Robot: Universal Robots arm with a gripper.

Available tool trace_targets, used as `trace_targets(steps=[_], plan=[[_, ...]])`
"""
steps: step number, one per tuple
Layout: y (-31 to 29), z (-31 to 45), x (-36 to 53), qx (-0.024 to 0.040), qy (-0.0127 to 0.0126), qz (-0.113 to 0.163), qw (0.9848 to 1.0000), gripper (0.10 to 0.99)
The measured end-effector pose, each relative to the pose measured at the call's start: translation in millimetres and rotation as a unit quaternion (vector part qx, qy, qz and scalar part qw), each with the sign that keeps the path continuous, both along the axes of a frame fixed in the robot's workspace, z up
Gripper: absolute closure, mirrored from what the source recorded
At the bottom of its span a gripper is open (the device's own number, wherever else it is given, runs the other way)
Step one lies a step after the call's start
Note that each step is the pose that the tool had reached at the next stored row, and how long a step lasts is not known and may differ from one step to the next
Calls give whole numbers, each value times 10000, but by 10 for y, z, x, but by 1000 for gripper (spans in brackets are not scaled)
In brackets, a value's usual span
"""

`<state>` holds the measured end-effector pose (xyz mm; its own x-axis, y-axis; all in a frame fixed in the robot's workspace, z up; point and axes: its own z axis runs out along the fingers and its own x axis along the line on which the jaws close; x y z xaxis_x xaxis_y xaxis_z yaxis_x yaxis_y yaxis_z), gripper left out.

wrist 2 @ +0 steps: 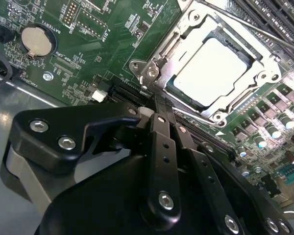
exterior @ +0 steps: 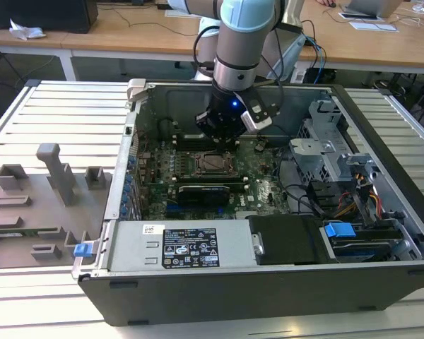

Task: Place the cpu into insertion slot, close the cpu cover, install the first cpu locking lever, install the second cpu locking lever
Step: 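Install the first cpu locking lever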

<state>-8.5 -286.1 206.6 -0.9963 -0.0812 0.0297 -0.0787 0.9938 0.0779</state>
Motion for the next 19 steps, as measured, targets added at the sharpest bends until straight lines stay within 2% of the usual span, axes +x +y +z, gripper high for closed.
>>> trace_targets(steps=[6,13,15,17,19], plan=[[-24,-54,-1,-7,33,-1,10000,980],[-38,-64,0,-2,33,-1,10000,980],[-37,-21,2,-3,29,-1,10000,980],[-37,107,1,-2,32,0,10000,980],[-88,123,-2,45,29,-1,10000,980]])
